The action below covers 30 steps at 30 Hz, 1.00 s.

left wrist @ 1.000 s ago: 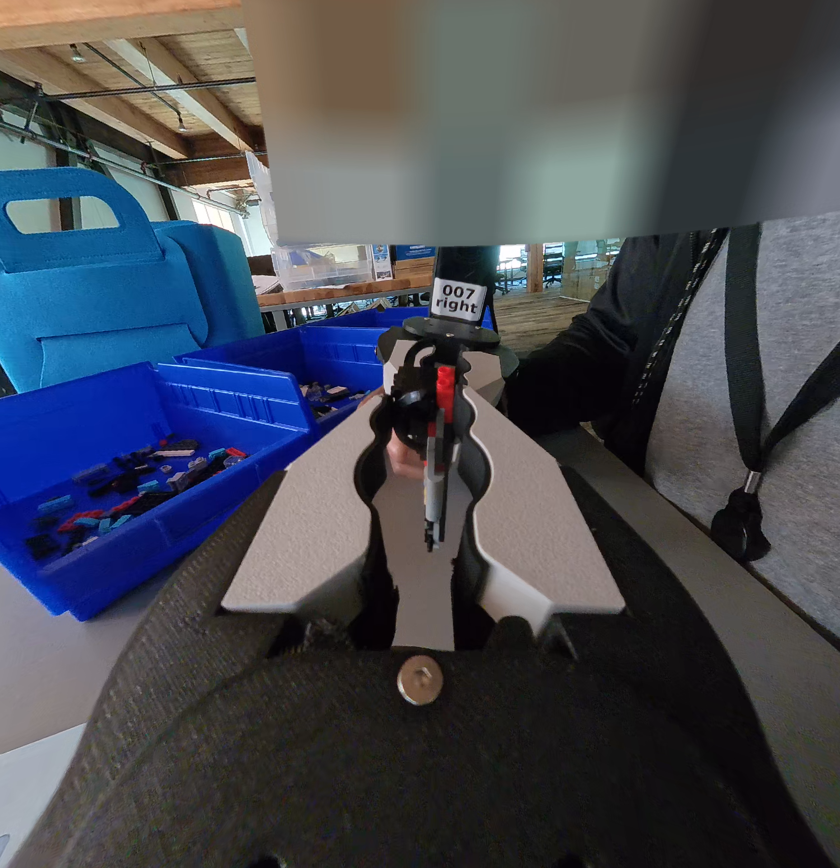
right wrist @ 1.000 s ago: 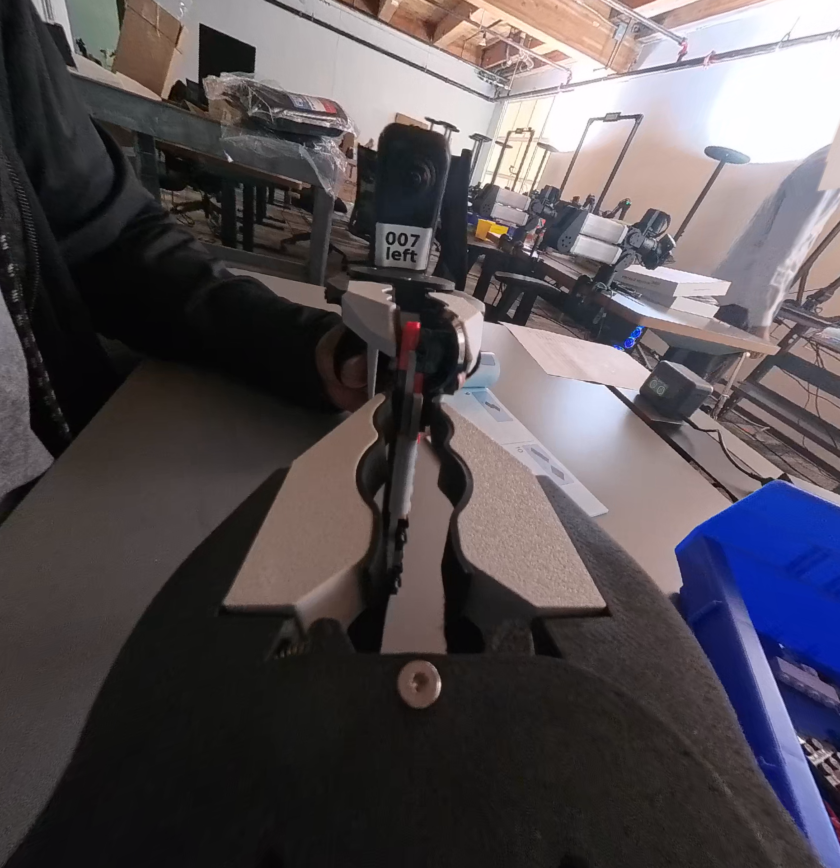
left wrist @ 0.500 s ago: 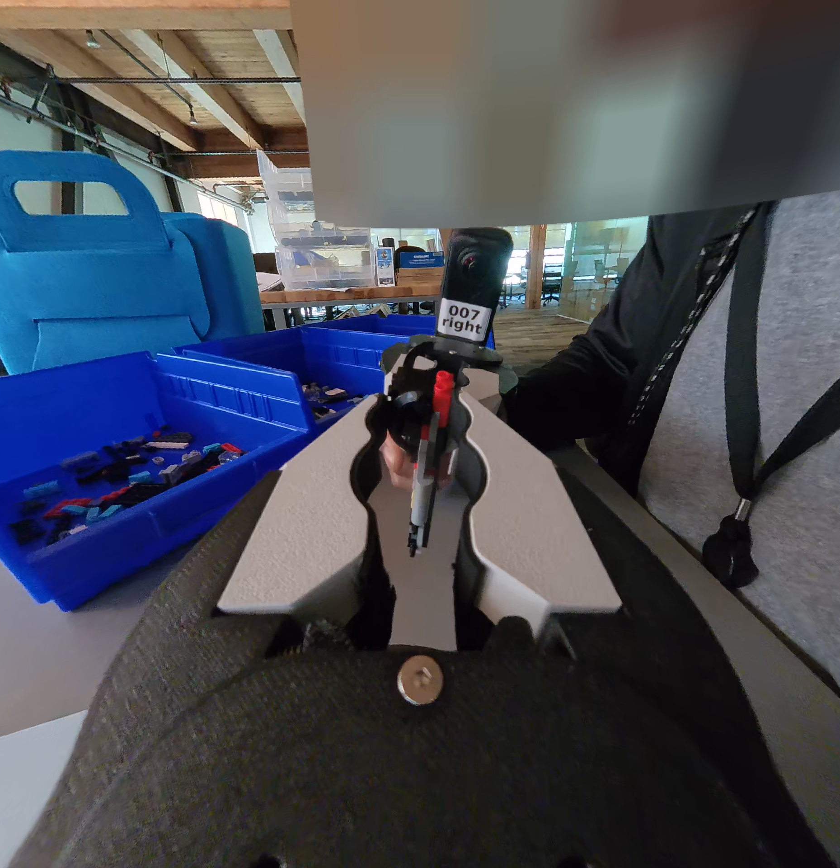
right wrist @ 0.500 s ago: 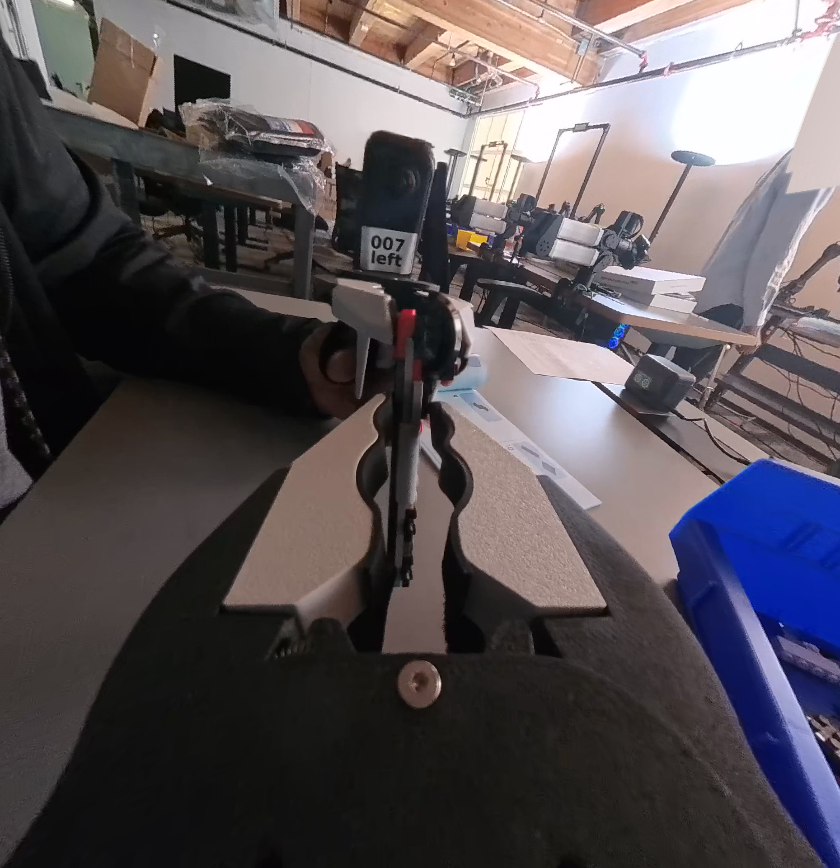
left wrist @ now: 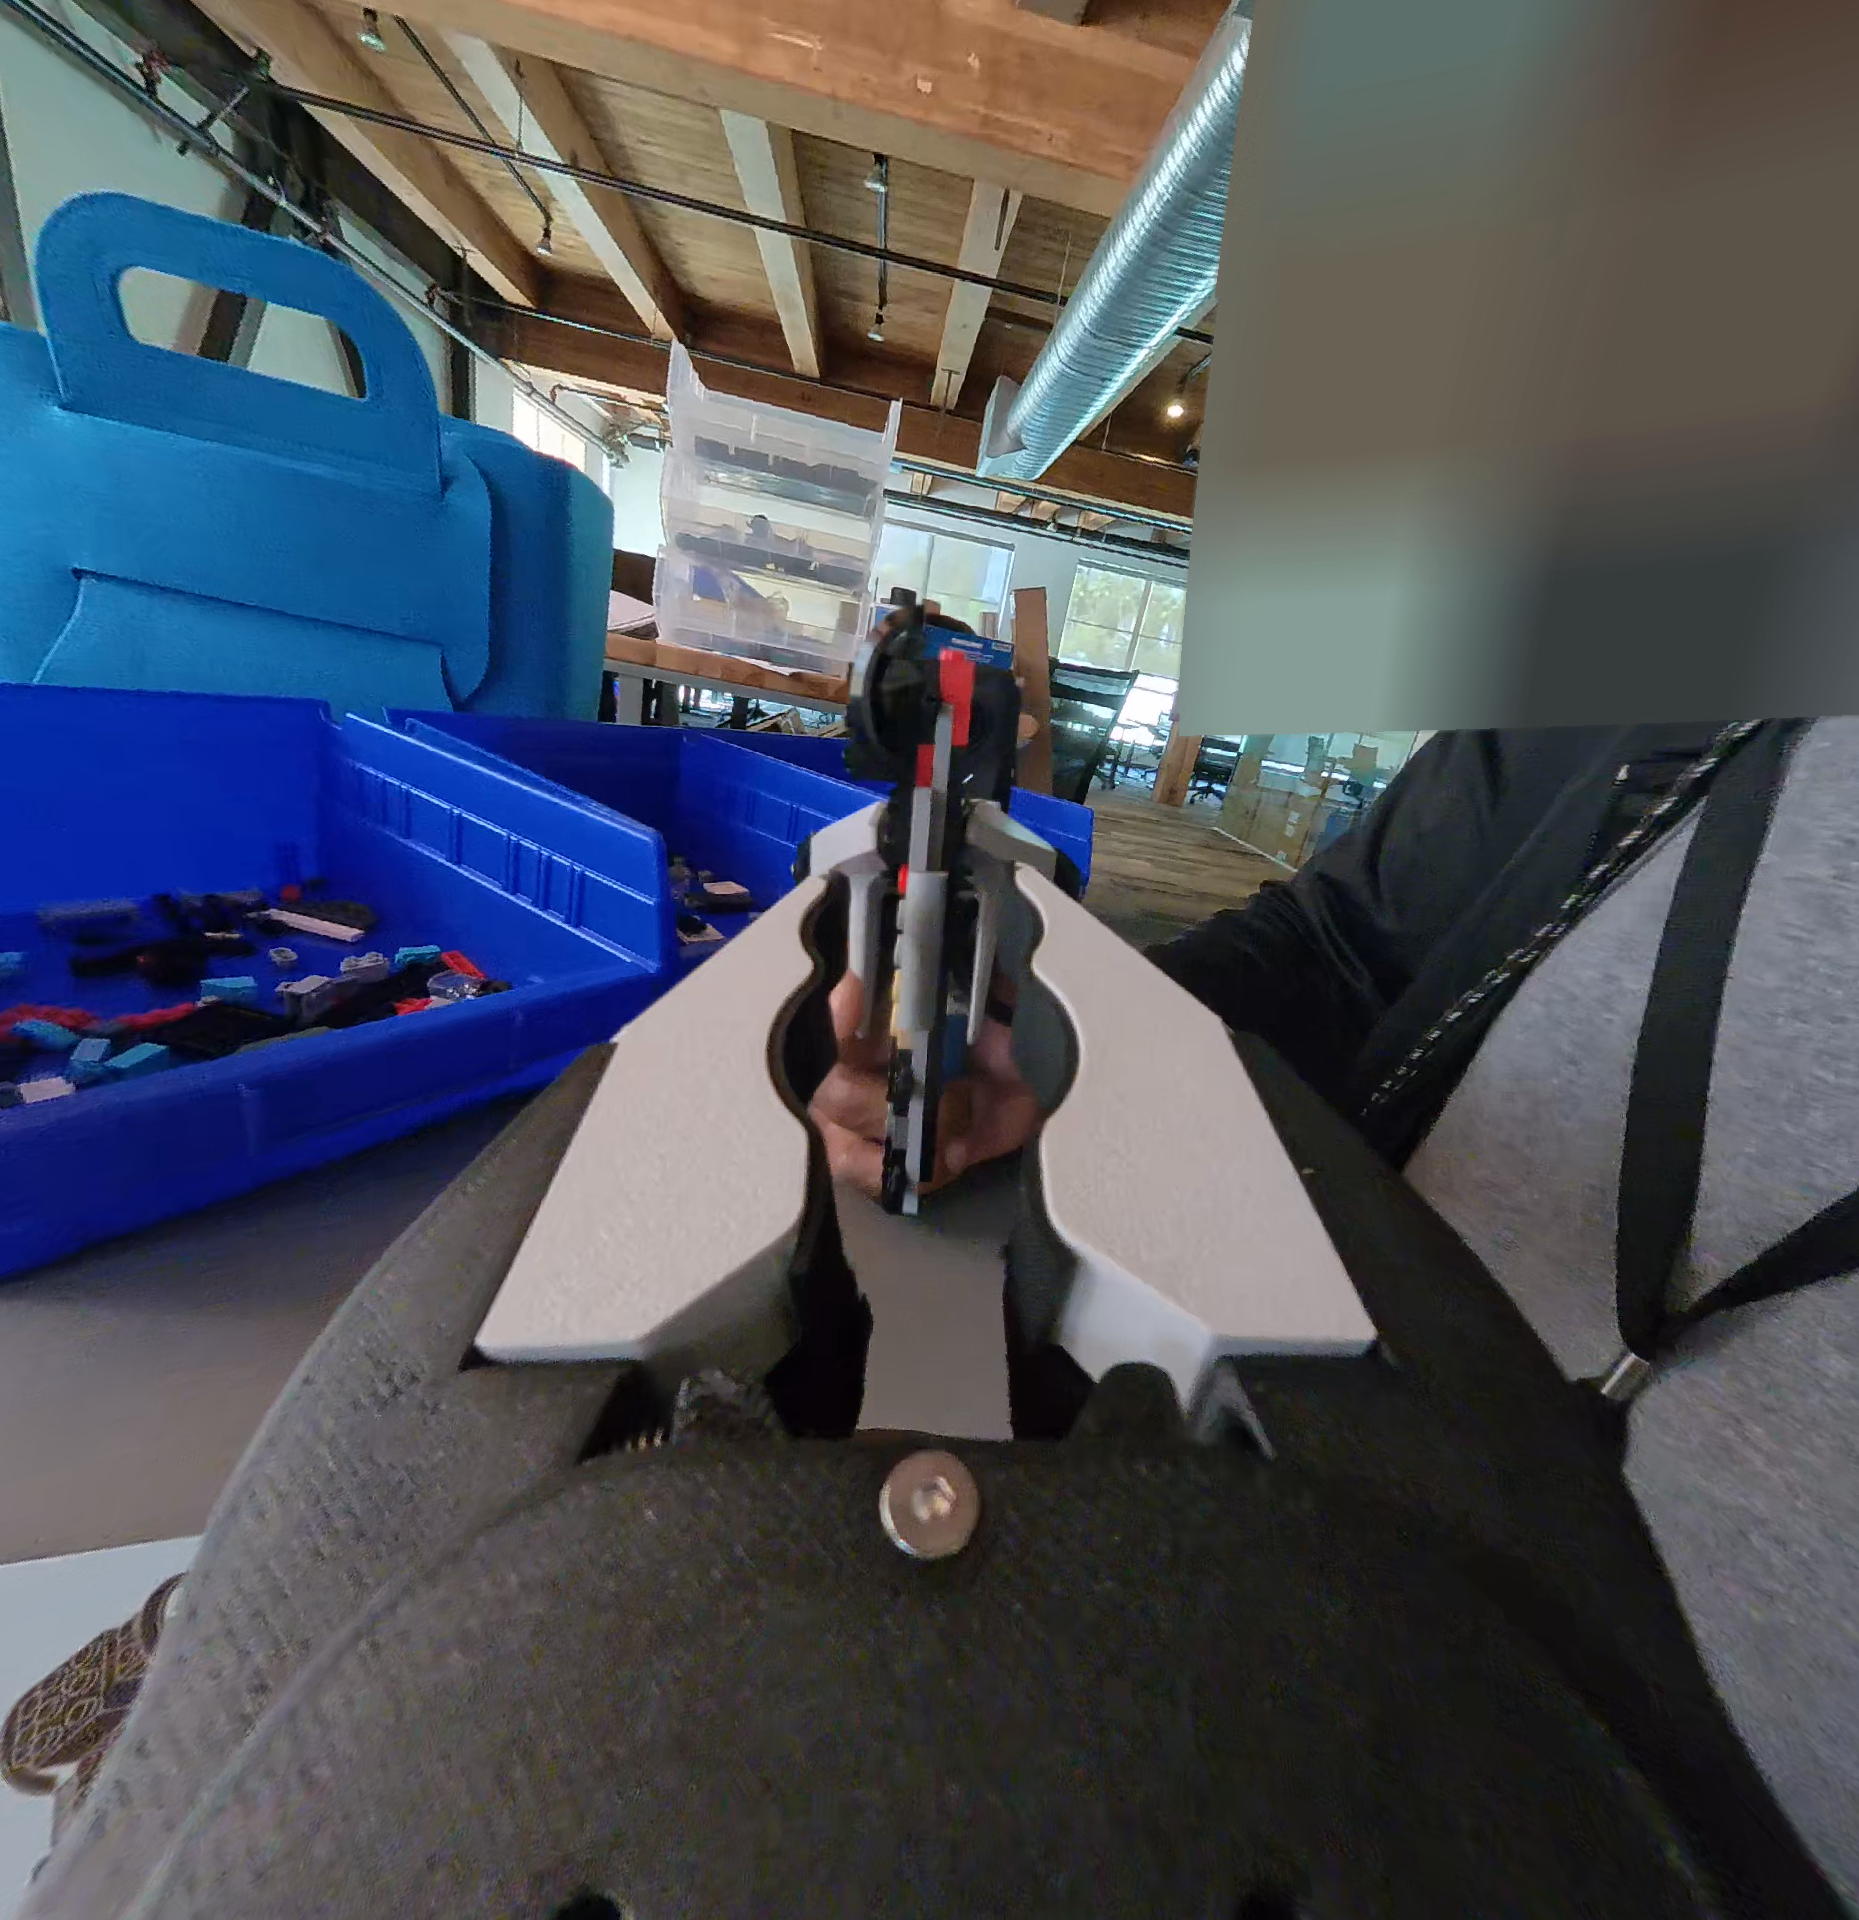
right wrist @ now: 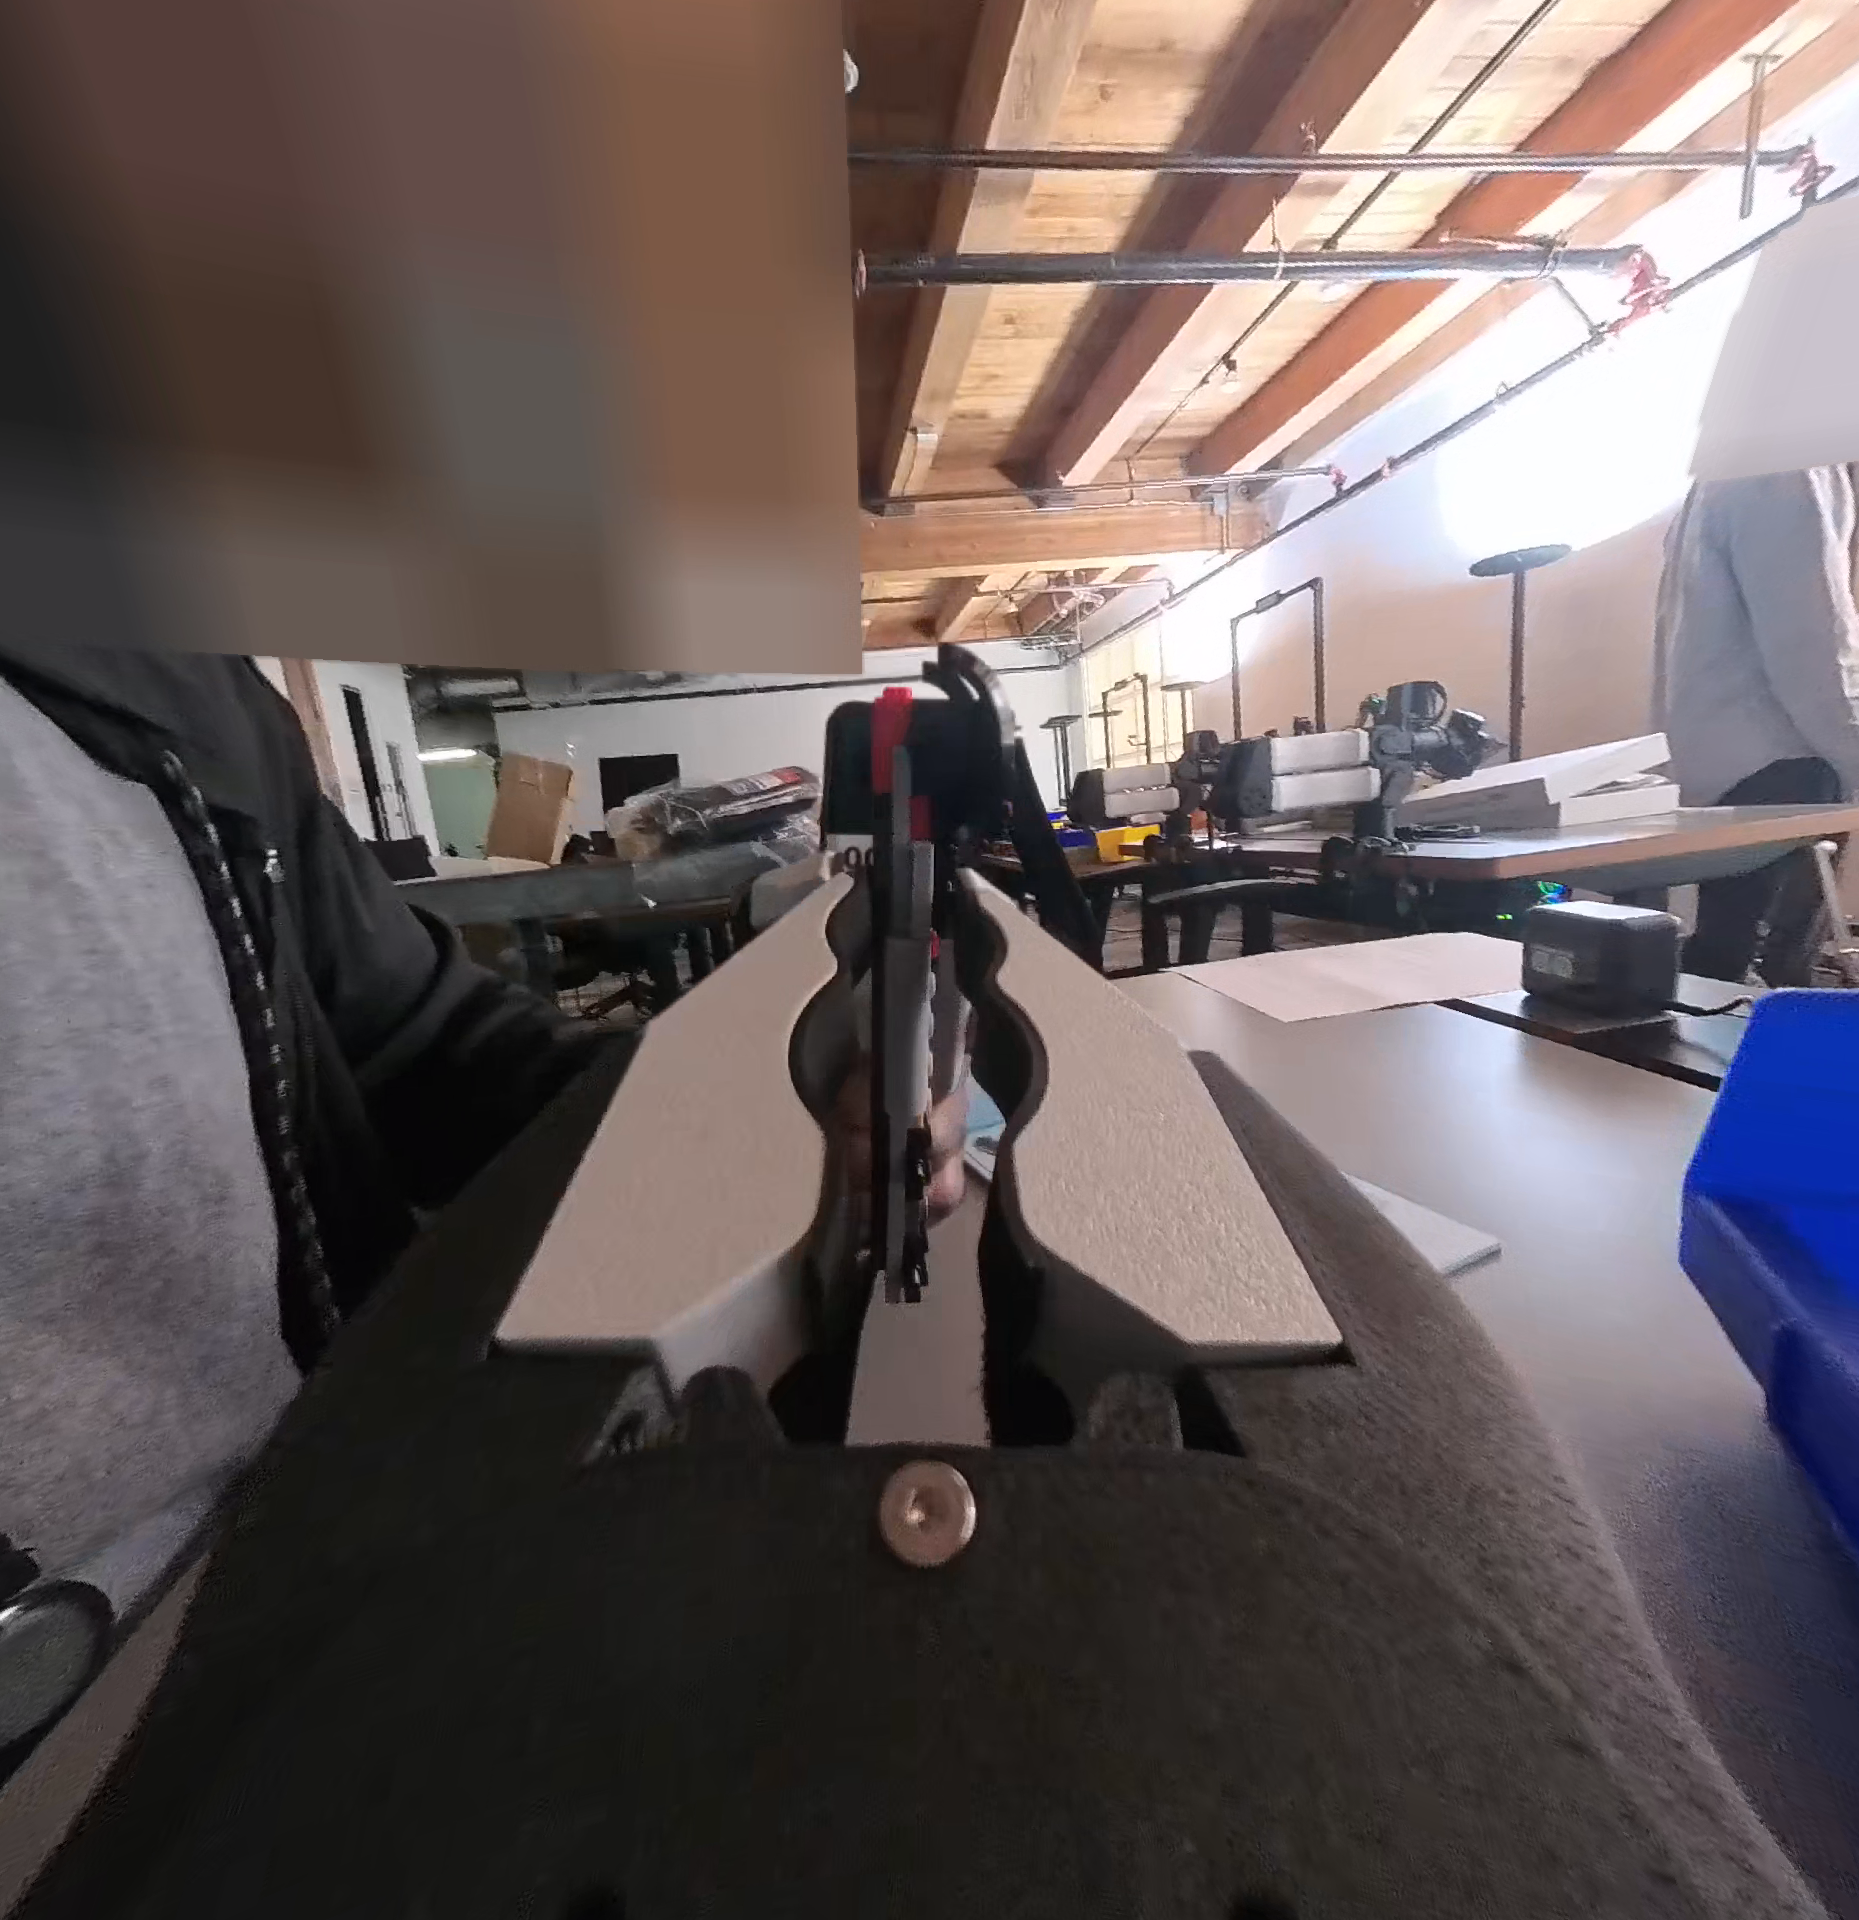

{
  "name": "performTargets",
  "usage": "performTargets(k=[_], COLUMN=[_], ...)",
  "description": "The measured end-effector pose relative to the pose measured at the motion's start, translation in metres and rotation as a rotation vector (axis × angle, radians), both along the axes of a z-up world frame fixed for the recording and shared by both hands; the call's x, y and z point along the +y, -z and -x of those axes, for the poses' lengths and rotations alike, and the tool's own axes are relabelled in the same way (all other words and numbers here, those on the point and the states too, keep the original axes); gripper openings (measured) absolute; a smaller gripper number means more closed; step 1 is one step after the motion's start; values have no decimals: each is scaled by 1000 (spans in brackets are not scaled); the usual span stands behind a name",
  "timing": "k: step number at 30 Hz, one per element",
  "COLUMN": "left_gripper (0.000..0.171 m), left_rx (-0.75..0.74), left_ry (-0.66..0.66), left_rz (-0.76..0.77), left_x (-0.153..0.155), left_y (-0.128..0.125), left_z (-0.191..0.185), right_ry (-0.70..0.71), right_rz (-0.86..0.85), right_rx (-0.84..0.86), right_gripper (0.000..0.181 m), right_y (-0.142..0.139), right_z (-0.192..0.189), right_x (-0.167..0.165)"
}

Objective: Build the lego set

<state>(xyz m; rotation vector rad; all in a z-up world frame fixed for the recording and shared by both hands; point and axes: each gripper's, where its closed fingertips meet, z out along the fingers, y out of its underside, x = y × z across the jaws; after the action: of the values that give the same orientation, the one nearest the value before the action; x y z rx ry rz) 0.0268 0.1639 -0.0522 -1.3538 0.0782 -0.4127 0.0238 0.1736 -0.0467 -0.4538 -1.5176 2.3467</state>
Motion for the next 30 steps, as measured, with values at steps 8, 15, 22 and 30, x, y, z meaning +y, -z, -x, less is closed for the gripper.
performTargets(k=[8,15,22,30], left_gripper=[22,14,14,14], left_rx=[2,24,41,103], left_ry=[-4,-15,-23,-63], left_rz=[-7,-26,-34,-33], left_x=[-2,-2,-1,-2], left_y=[-5,-7,-7,-5], left_z=[-4,-5,-7,-7], right_ry=[-47,-51,-57,-55], right_rz=[-18,-15,-37,-65], right_rx=[11,8,9,23], right_gripper=[18,18,18,17], right_y=[2,3,5,6], right_z=[-2,-2,-3,-4], right_x=[-17,-17,-21,-24])
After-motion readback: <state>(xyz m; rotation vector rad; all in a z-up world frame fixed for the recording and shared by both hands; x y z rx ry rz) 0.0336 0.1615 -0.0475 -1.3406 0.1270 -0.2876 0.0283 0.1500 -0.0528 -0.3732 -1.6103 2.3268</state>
